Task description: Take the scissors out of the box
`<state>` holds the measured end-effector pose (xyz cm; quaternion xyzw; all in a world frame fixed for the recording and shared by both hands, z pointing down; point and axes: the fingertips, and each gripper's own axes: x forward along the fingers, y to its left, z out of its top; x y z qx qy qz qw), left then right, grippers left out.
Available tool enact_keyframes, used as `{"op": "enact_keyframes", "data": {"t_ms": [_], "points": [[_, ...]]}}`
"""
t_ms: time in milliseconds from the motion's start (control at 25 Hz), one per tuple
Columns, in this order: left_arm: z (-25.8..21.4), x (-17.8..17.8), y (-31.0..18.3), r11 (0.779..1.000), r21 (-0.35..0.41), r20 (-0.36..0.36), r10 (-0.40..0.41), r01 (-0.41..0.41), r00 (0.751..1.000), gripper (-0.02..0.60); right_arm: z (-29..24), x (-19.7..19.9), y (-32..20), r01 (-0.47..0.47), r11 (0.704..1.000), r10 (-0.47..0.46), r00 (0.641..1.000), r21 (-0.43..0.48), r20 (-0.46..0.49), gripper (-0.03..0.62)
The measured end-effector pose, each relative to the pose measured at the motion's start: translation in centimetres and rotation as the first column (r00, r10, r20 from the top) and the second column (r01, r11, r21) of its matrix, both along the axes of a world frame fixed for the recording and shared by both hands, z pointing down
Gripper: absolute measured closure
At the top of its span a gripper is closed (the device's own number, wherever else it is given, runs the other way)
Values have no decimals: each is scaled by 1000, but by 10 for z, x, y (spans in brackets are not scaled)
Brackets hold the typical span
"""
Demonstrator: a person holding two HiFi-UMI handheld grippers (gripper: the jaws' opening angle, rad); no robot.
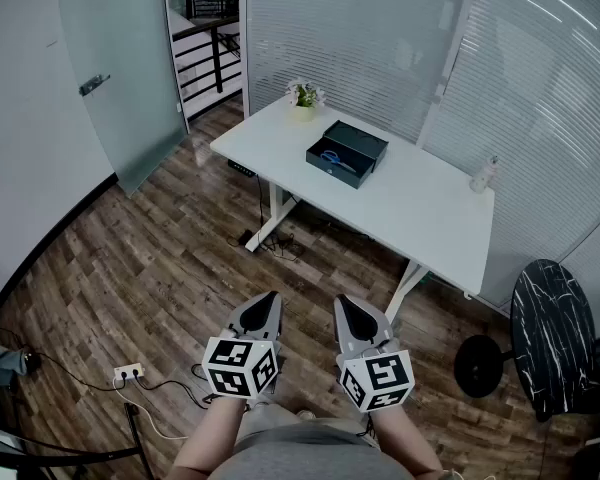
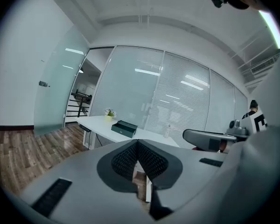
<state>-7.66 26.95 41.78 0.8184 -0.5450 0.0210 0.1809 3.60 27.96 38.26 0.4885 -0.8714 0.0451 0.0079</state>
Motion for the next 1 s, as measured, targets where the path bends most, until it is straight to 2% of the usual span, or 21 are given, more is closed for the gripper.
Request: {"op": "enact_keyframes", "data": {"t_ms": [360,560,680,1000], "points": [[-1,28,8,1000,14,1,-4,4,1000,577,7,20,8,40,999,-40,999,-9,-10,586],[2,47,6,1000,8,4,3,-3,1000,577,12,40,7,19,1000,-19,1000,-22,10,585],[2,55,8,1000,6,-1,0,0,1000,577,15,44,9,40,999,-39,999,-35,14,585],[5,49,9,999,-18,24,-50,50,998,577,17,37,2,89,995,-87,996,-48,28,585]]}}
